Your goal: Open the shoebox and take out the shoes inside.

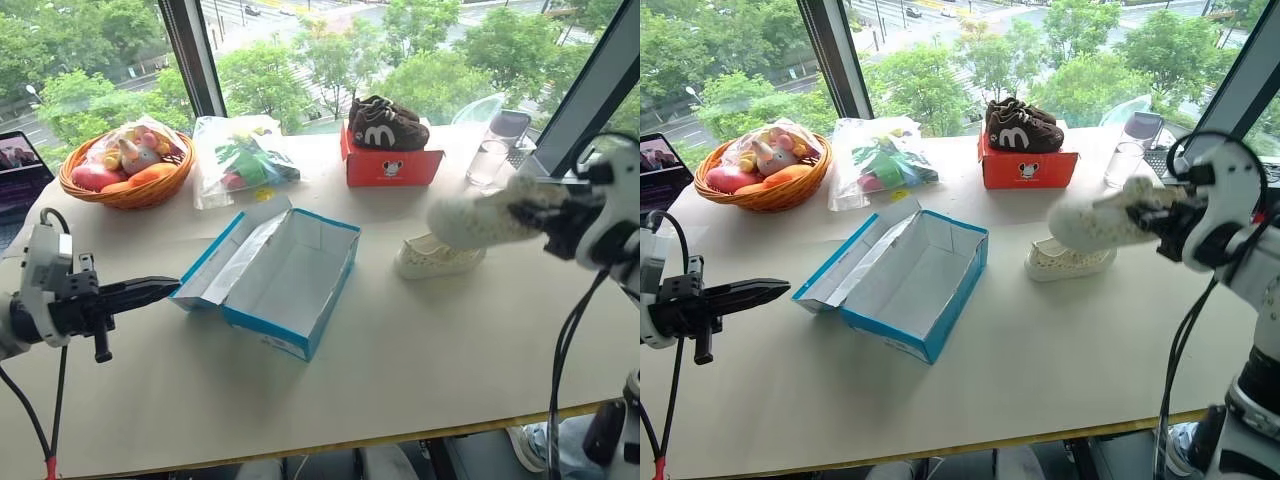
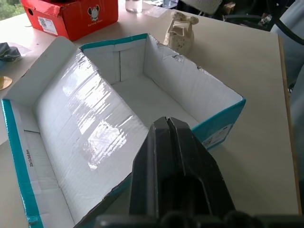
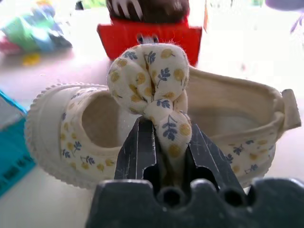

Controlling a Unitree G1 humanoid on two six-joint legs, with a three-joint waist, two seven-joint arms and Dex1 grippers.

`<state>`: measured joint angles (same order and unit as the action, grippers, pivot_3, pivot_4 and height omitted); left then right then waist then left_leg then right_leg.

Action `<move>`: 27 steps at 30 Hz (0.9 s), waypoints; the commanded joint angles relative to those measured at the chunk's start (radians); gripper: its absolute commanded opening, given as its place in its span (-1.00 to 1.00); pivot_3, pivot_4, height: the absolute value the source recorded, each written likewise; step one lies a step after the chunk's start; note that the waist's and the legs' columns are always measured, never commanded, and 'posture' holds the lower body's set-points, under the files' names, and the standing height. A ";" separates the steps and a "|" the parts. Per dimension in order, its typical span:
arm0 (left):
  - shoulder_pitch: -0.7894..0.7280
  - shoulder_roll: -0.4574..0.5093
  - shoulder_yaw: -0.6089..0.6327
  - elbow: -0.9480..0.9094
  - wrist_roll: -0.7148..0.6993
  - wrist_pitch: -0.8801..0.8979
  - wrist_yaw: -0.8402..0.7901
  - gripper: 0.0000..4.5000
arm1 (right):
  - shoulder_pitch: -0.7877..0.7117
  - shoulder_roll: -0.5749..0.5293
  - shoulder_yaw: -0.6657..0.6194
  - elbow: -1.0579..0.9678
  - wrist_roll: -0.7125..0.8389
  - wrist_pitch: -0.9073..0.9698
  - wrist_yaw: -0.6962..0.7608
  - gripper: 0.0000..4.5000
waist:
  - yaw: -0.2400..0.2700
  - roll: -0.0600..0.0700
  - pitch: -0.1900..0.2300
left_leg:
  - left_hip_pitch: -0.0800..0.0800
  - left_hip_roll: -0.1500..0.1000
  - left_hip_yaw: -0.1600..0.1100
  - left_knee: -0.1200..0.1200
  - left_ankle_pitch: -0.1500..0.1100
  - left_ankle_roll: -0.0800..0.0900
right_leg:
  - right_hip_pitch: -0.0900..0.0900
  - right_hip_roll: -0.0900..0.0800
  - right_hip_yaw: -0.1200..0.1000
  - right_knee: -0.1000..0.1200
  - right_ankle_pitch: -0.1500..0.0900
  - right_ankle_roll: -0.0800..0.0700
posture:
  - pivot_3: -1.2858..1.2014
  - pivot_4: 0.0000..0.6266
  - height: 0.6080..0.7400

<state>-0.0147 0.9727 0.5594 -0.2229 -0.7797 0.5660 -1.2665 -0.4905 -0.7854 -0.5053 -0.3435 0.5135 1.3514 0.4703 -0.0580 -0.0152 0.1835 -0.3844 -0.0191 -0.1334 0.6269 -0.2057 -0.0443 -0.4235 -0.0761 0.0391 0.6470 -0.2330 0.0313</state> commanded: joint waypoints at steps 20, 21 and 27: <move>-0.012 -0.007 0.001 -0.010 0.006 -0.029 -0.005 -1.00 | 0.139 0.025 0.196 0.161 -0.162 -0.211 -0.094 -0.94 | -0.002 -0.001 0.000 | 0.000 0.000 0.001 0.000 0.000 0.000 | 0.001 0.000 0.001 -0.001 0.000 0.001 | 0.03 -0.52 1.00; -0.012 -0.008 0.000 -0.009 0.007 -0.030 -0.004 -1.00 | 0.139 0.025 0.202 0.162 -0.166 -0.213 -0.095 -0.94 | -0.002 -0.001 0.000 | 0.001 0.000 0.001 0.000 0.000 0.000 | 0.001 0.000 0.001 -0.001 0.000 0.001 | 0.03 -0.52 1.00; -0.014 -0.009 -0.006 -0.007 0.009 -0.035 -0.002 -1.00 | 0.122 0.048 0.207 0.125 -0.135 -0.187 -0.080 -0.94 | -0.003 -0.002 -0.001 | 0.001 0.000 0.001 0.000 0.000 0.000 | 0.001 0.000 0.001 -0.001 0.000 0.001 | 0.03 -0.52 1.00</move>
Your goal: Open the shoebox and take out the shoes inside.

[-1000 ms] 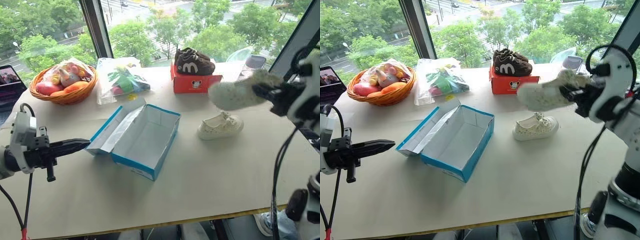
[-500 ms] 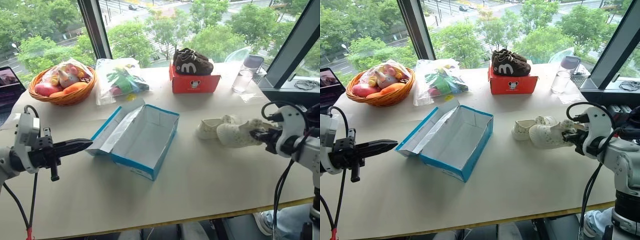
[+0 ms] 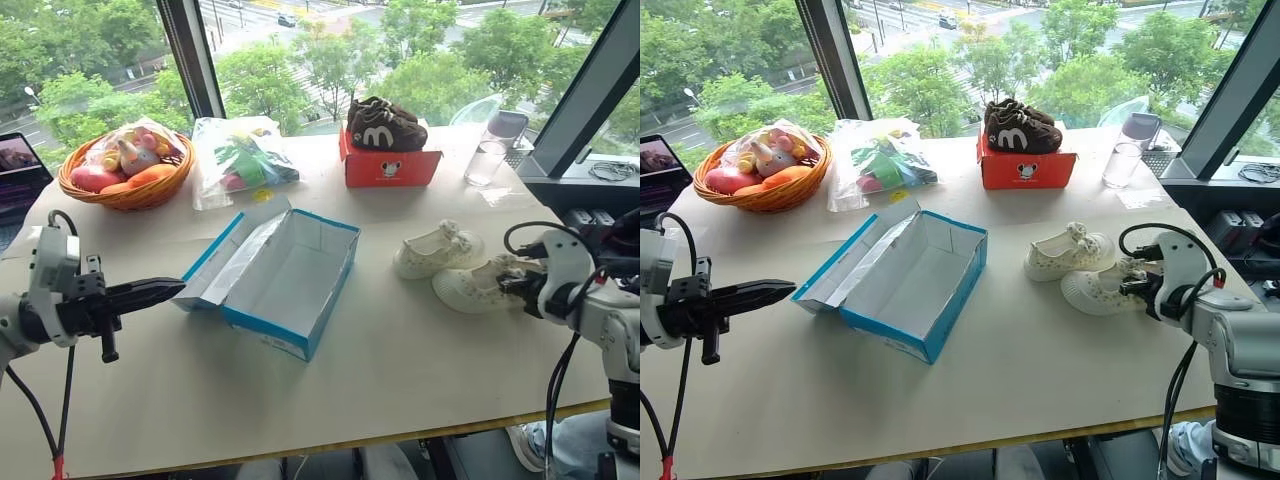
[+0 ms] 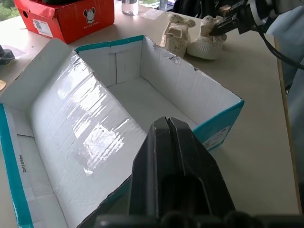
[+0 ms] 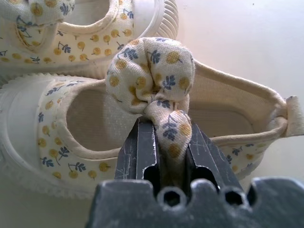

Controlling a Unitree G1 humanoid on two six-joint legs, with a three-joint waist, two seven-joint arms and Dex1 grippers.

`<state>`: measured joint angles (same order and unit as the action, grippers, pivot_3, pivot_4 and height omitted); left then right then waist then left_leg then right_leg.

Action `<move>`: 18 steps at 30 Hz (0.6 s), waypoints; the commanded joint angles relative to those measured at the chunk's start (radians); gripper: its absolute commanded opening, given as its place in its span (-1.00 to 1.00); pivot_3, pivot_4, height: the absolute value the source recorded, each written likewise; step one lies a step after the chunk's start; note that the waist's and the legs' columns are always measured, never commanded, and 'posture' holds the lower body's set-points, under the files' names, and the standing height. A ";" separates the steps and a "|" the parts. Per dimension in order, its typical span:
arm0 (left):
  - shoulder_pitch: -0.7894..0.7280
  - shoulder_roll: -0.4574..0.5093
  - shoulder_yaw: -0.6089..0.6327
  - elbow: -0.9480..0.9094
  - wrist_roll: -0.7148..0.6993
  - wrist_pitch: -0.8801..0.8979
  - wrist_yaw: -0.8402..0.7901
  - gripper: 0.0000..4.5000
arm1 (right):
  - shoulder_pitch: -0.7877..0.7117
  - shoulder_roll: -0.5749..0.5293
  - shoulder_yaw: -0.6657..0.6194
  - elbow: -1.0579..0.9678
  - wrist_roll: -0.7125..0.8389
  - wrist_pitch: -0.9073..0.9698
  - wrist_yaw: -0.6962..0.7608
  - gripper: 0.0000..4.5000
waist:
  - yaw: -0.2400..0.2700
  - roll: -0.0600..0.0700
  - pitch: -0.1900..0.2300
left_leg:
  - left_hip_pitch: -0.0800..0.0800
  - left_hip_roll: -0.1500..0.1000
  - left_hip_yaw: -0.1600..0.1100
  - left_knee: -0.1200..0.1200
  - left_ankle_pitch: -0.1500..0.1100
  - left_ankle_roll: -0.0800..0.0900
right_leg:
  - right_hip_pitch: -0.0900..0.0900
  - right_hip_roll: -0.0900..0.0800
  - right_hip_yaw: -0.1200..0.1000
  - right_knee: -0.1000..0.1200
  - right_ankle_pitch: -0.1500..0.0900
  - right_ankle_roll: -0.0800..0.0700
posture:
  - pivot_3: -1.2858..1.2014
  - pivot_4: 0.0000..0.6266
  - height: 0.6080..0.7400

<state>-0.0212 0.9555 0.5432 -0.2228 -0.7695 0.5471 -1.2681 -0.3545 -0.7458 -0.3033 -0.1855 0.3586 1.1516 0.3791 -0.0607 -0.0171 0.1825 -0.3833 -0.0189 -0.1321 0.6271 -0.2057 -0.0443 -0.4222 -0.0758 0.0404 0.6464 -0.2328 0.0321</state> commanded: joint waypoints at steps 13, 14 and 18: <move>-0.007 0.007 0.004 -0.007 0.003 -0.024 0.002 -1.00 | 0.054 -0.155 0.031 -0.017 -0.048 -0.072 0.077 0.63 | 0.006 0.000 0.000 | -0.001 -0.001 0.000 0.000 0.000 0.000 | 0.000 -0.001 0.000 0.000 0.000 0.000 | 0.03 -0.52 1.00; -0.006 0.006 0.003 -0.008 0.002 -0.024 0.003 -1.00 | 0.064 -0.180 0.014 -0.027 -0.036 -0.067 0.100 0.63 | 0.011 0.000 0.000 | -0.001 -0.001 0.000 0.000 0.000 0.000 | 0.000 -0.001 0.000 0.000 0.000 0.000 | 0.03 -0.52 1.00; -0.005 0.006 0.003 -0.005 0.004 -0.027 0.002 -1.00 | 0.114 -0.282 -0.036 -0.051 -0.022 -0.074 0.176 0.63 | 0.020 0.000 0.000 | -0.001 0.000 0.000 0.000 0.000 0.000 | 0.000 -0.001 0.000 -0.001 0.000 0.001 | 0.03 -0.52 1.00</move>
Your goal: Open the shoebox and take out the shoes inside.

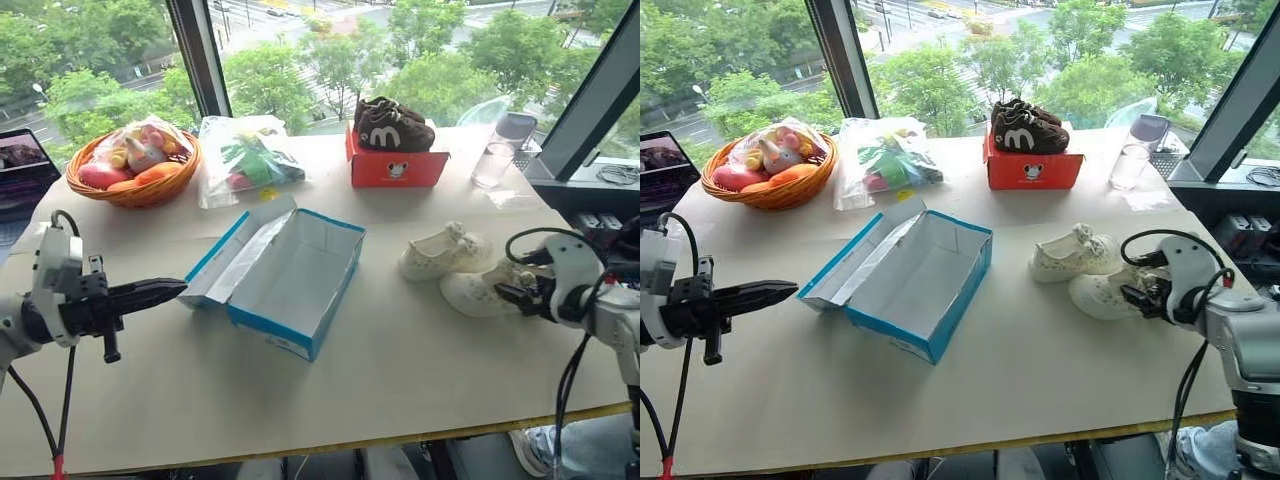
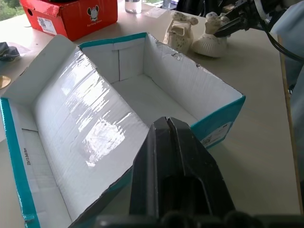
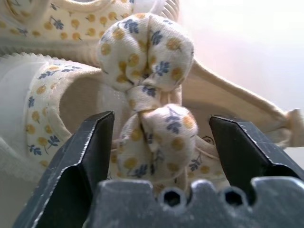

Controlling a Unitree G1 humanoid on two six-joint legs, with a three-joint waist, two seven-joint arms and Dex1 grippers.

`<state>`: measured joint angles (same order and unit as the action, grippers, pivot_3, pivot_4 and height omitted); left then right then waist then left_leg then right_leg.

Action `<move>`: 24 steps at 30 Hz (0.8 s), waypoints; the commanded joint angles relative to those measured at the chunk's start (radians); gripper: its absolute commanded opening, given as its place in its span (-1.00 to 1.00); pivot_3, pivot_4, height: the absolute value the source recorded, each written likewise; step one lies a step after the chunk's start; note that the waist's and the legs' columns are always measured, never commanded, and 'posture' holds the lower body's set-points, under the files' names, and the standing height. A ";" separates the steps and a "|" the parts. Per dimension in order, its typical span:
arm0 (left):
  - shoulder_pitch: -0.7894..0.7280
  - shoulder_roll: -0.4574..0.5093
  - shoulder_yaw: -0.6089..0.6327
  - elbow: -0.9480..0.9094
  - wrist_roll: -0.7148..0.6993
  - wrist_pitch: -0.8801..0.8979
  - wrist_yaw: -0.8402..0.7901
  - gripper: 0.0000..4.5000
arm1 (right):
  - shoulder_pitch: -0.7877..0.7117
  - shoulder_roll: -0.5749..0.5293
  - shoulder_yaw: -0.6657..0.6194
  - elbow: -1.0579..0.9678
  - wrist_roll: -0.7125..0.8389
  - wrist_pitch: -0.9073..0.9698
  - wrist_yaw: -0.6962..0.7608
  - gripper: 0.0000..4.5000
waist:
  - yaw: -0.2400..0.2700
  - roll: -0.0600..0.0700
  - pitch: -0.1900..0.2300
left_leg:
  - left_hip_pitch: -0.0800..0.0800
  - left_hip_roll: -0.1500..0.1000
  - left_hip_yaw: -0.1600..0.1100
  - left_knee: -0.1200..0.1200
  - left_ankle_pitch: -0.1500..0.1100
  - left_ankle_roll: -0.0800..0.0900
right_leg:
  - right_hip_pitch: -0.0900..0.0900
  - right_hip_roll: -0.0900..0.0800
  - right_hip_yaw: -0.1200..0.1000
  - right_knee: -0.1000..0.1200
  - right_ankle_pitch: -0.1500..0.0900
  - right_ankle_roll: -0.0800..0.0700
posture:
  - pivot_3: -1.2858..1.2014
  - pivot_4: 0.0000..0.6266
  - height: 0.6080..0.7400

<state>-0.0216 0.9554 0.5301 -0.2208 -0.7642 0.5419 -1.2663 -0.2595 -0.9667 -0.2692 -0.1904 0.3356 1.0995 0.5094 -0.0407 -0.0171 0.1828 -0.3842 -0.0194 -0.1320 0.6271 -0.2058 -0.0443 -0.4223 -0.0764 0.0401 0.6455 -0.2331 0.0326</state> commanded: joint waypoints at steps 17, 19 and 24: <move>-0.019 0.004 0.002 0.012 0.013 -0.037 -0.008 -1.00 | 0.051 -0.147 -0.310 -0.185 0.101 -0.028 0.211 0.63 | -0.004 0.000 0.000 | 0.000 0.000 0.001 0.000 0.000 0.000 | 0.000 0.000 0.001 0.000 0.000 0.001 | 0.03 -0.52 1.00; -0.020 0.004 0.002 0.015 0.015 -0.038 -0.006 -1.00 | 0.017 -0.137 -0.332 -0.177 0.117 -0.037 0.214 0.63 | -0.004 0.000 0.000 | 0.000 0.000 0.001 0.000 0.000 0.000 | 0.000 0.000 0.001 0.000 0.000 0.001 | 0.03 -0.52 1.00; -0.024 -0.048 -0.014 0.007 0.030 -0.039 0.076 -1.00 | -0.140 -0.002 -0.298 -0.166 0.170 -0.067 0.129 0.63 | -0.008 -0.001 0.000 | 0.001 0.001 0.001 0.000 0.000 0.000 | 0.001 0.000 0.001 0.000 0.000 0.001 | 0.03 -0.52 1.00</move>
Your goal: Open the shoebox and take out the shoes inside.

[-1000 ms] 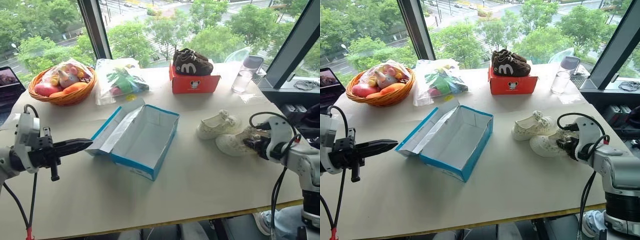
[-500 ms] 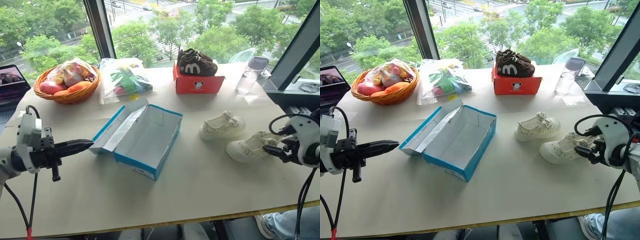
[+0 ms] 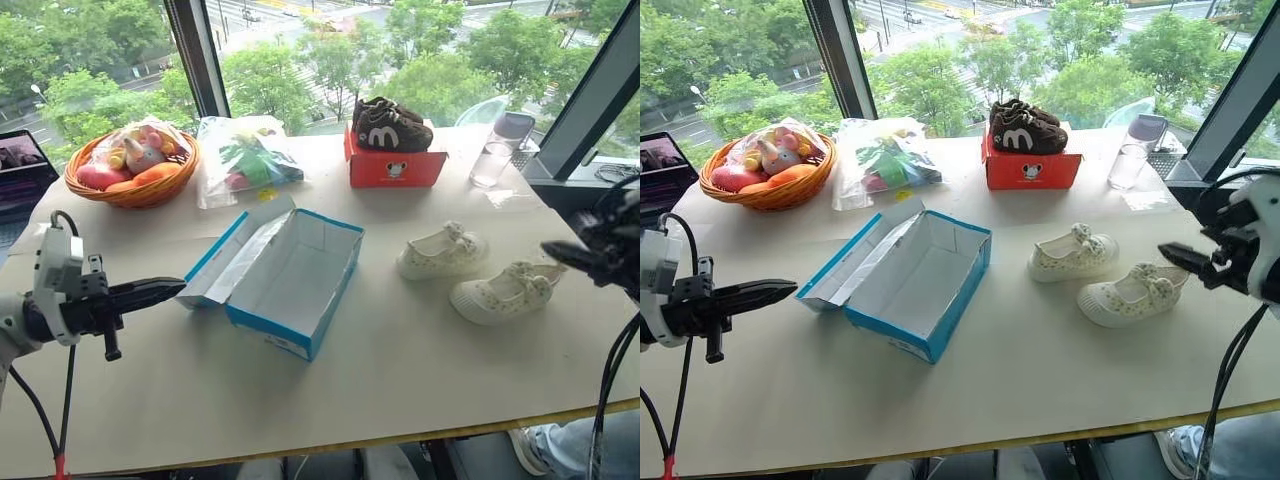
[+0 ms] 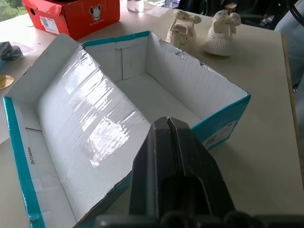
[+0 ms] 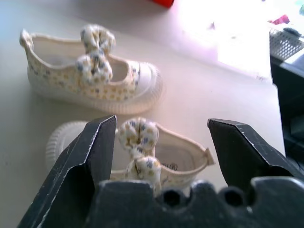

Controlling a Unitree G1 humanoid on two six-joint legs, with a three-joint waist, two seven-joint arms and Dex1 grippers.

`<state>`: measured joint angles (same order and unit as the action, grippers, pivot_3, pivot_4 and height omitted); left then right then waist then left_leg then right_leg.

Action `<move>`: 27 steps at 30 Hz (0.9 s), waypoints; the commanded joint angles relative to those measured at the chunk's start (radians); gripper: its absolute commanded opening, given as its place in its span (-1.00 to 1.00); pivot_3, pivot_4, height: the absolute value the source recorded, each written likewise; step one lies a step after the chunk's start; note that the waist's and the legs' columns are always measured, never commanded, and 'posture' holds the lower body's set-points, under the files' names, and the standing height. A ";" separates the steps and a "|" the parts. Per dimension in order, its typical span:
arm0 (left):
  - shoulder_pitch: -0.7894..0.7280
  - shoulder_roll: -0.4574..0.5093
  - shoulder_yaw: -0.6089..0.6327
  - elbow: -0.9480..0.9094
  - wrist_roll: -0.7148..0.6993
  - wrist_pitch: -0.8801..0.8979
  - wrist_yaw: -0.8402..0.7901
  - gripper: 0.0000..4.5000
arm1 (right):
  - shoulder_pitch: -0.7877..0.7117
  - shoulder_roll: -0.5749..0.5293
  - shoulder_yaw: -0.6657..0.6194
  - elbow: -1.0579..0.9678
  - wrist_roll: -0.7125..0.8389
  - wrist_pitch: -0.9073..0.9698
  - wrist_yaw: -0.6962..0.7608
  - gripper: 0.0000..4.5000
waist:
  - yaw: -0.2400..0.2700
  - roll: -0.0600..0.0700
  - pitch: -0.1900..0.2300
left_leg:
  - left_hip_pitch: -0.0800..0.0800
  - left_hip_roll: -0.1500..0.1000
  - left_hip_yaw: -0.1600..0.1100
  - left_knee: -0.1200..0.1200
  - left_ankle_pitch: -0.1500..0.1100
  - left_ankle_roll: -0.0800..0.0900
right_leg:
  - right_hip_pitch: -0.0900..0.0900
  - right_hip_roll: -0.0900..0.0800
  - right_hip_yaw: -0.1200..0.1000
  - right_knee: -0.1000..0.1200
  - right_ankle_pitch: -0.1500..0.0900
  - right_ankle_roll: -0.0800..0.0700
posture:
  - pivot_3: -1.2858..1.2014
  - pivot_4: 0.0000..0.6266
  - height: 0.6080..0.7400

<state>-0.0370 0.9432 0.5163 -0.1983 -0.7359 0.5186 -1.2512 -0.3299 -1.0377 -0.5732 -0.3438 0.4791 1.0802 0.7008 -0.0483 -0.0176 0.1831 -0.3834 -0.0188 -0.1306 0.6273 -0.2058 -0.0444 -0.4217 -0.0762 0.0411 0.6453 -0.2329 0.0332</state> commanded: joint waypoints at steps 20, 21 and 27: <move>-0.105 -0.575 0.087 0.062 0.422 -0.188 1.223 -1.00 | 0.039 0.510 0.310 0.279 -0.367 -0.704 -0.486 0.63 | 0.011 -0.005 -0.002 | 0.000 -0.002 0.000 0.003 0.000 0.000 | 0.001 -0.001 0.002 0.000 0.007 -0.005 | 0.03 -0.52 1.00; -0.098 -0.589 0.088 0.066 0.426 -0.205 1.232 -1.00 | 0.057 0.514 0.312 0.291 -0.375 -0.741 -0.484 0.63 | 0.010 -0.006 -0.003 | 0.001 -0.002 0.000 0.003 0.000 0.000 | 0.002 -0.001 0.002 0.000 0.007 -0.004 | 0.03 -0.52 1.00; -0.068 -0.639 0.049 0.123 0.464 -0.298 1.252 -1.00 | 0.111 0.543 0.327 0.358 -0.402 -0.846 -0.491 0.63 | 0.011 -0.011 -0.006 | 0.003 -0.002 0.000 0.004 0.000 -0.001 | 0.004 -0.001 0.002 0.000 0.006 -0.001 | 0.03 -0.52 1.00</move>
<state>-0.1040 0.3050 0.5683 -0.0681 -0.2787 0.2592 -0.0044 -0.2302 -0.4853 -0.2461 0.0019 0.0972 0.2717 0.2138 -0.0374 -0.0283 0.1773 -0.3805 -0.0209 -0.1303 0.6309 -0.2058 -0.0450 -0.4177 -0.0768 0.0433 0.6450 -0.2274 0.0323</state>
